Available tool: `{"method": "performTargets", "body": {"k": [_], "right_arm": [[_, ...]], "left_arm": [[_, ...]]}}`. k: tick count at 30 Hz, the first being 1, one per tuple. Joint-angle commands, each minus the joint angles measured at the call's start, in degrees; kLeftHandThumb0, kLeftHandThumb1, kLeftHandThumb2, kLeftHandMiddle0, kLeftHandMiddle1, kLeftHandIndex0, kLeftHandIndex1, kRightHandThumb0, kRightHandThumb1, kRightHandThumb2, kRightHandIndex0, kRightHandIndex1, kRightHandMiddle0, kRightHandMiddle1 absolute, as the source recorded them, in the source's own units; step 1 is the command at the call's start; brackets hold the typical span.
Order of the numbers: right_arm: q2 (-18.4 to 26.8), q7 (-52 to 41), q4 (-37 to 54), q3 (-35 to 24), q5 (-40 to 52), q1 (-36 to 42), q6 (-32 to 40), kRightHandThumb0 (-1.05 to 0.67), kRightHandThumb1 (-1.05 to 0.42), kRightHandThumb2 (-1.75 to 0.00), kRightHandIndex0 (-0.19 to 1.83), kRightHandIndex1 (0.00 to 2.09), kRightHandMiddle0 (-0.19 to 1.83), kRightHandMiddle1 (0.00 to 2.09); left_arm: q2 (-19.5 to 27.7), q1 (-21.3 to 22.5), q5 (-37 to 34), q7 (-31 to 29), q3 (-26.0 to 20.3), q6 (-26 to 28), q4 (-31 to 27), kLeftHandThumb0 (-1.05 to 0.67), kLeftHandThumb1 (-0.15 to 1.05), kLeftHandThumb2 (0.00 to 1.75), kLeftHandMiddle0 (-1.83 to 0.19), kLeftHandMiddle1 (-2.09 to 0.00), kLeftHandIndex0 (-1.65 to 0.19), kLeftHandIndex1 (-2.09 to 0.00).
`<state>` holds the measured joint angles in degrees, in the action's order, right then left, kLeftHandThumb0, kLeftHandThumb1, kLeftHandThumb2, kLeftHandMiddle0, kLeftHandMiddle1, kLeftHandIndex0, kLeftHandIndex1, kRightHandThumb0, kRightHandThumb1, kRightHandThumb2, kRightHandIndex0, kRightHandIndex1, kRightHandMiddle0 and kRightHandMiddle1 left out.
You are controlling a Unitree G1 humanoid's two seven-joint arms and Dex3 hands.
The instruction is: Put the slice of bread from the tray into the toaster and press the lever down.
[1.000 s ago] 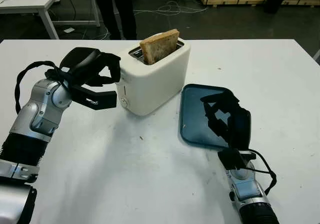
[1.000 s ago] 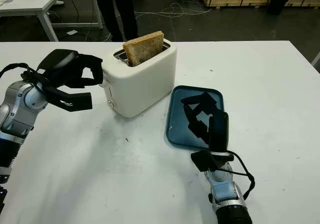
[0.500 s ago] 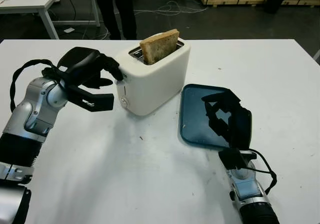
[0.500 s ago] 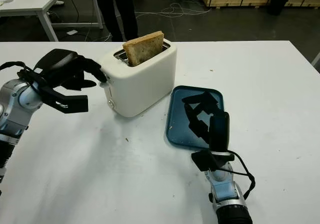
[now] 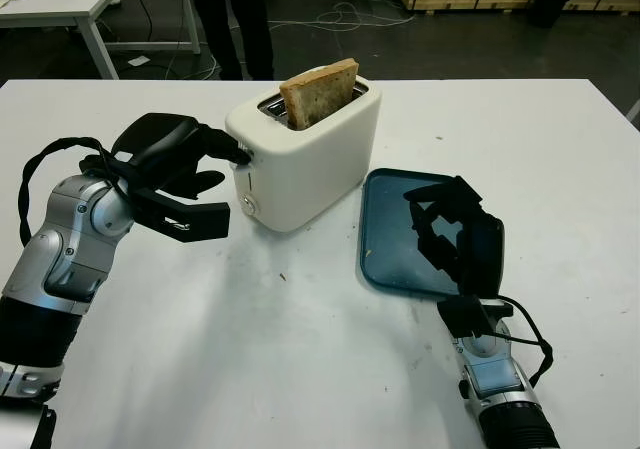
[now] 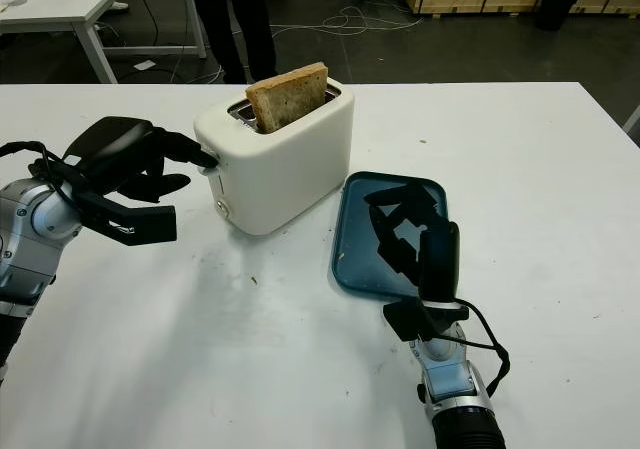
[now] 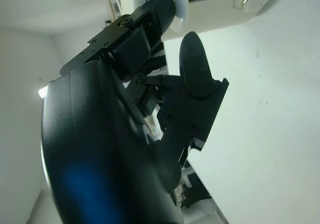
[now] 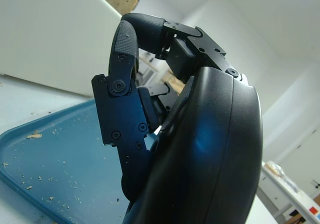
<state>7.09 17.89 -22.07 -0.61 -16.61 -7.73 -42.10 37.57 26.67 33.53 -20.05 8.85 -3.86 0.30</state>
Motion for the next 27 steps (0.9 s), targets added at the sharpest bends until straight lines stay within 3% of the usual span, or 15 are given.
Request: {"method": "performTargets", "body": {"k": [1,5,8,9,11,13,15,17,19,21,23,27], "right_arm": [[0.1,0.5,-0.2,-0.5,0.1,-0.7,-1.7,-0.44,-0.92,-0.36,0.72,1.75,0.64,1.29],[0.2,0.4,0.2,-0.7,0.3,-0.5,-1.7,-0.44,-0.92,-0.35,0.73,1.75,0.64,1.31],[0.3,0.0,0.5,-0.9,0.7,-0.2,-2.2,-0.44,-0.92,-0.34,0.73,1.75,0.61,1.37],[0.4,0.1,0.7,-1.0,0.5,0.0,-2.5,-0.44,-0.92,-0.34,0.73,1.75,0.6,1.38],[0.4,0.3,1.5,-1.4,0.3,0.6,-3.0,-0.44,-0.92,-0.33,0.74,1.75,0.6,1.39],[0.3,0.3,2.9,-1.8,0.3,1.6,-2.9,-0.46,-0.92,-0.33,0.75,1.75,0.61,1.4],[0.2,0.0,4.4,-2.1,0.7,2.6,-2.5,-0.48,-0.92,-0.34,0.77,1.75,0.59,1.5],[0.2,0.2,4.4,-2.7,1.2,2.9,-3.1,-0.48,-0.92,-0.34,0.79,1.75,0.56,1.57],[0.3,0.5,3.6,-3.5,1.7,2.7,-3.3,-0.49,-0.92,-0.34,0.79,1.75,0.55,1.61],[0.9,0.2,2.1,-3.9,2.2,2.1,-4.4,-0.47,-0.92,-0.35,0.79,1.75,0.51,1.64],[1.7,-0.2,1.3,-4.1,2.1,1.8,-4.7,-0.47,-0.92,-0.36,0.78,1.75,0.49,1.67],[2.8,-0.8,-0.1,-4.7,2.5,1.0,-5.0,-0.51,-0.92,-0.36,0.78,1.75,0.5,1.63]], "left_arm": [[0.6,0.7,0.2,-0.1,0.0,-0.3,0.7,-0.19,0.68,0.72,-0.65,-1.69,-0.89,-0.01],[0.5,1.6,0.2,-1.4,0.3,0.9,1.3,-0.19,0.69,0.71,-0.63,-1.69,-0.87,0.0],[0.3,2.2,0.5,-1.8,0.8,1.0,2.2,-0.19,0.73,0.65,-0.65,-1.53,-0.86,-0.01],[0.3,2.4,0.6,-1.7,1.0,0.6,2.8,-0.19,0.75,0.61,-0.7,-1.33,-0.87,-0.01],[0.0,2.6,0.3,-2.0,1.4,0.4,4.0,-0.19,0.76,0.6,-0.76,-1.12,-0.88,-0.01],[-0.9,2.5,-0.5,-2.8,1.9,1.1,5.1,-0.19,0.79,0.56,-0.73,-0.75,-0.88,-0.01],[-5.0,1.7,-1.5,-3.1,3.3,4.7,7.9,-0.17,0.86,0.48,-0.68,-0.52,-0.84,0.0],[-13.4,0.6,1.7,1.6,8.8,9.2,16.9,-0.2,0.9,0.42,-0.77,-0.49,-0.92,-0.05],[-25.4,0.4,4.2,10.8,14.0,12.9,32.5,-0.21,0.92,0.39,-0.87,-0.54,-0.97,-0.07],[-34.2,-1.6,3.4,15.9,16.2,12.6,42.2,-0.24,0.92,0.43,-0.76,-0.52,-0.89,-0.03],[-36.9,-2.9,2.9,15.0,17.3,12.8,44.0,-0.25,0.92,0.47,-0.67,-0.48,-0.82,-0.01],[-35.9,0.0,3.5,9.9,18.3,16.3,43.5,-0.23,0.92,0.48,-0.7,-0.52,-0.86,-0.03]]}}
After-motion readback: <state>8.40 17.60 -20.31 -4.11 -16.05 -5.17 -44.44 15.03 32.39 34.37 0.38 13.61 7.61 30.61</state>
